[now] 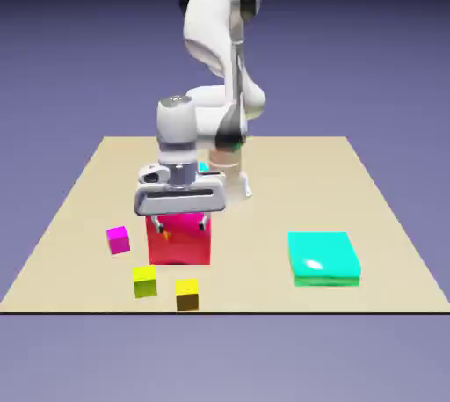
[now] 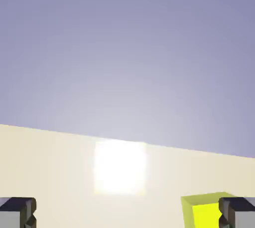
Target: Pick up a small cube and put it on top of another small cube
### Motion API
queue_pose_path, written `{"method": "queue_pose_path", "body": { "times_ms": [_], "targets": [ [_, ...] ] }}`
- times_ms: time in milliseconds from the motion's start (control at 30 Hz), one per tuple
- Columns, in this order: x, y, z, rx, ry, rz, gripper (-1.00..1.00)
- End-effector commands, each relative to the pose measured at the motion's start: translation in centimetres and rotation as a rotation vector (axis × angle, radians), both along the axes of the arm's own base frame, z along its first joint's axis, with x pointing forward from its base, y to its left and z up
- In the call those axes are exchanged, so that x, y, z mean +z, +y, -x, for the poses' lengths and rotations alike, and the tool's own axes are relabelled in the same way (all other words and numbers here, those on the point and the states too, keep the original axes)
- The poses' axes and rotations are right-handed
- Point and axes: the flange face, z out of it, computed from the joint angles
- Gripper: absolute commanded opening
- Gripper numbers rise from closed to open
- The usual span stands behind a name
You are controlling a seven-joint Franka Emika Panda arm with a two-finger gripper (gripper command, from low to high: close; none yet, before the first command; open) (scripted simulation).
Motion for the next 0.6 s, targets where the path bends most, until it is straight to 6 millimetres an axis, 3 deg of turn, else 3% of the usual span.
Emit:
{"method": "queue_pose_path", "body": {
  "times_ms": [0,233,333,467,500,533,567],
  "targets": [
    [-1.0,-0.7,-0.2,0.008,0.034,0.004,0.00],
    [-7.2,-5.9,-1.0,0.063,0.266,0.041,0.00],
    [-8.6,-7.3,-1.0,0.080,0.325,0.052,0.00],
    [-15.4,-7.6,0.2,0.080,0.325,0.052,0.00],
    [-15.4,-7.6,0.2,0.080,0.325,0.052,-1.00],
    [-15.4,-7.6,0.2,0.080,0.325,0.052,-1.00],
    [-13.6,-7.5,-0.3,0.081,0.324,0.053,-1.00]
  ]
}}
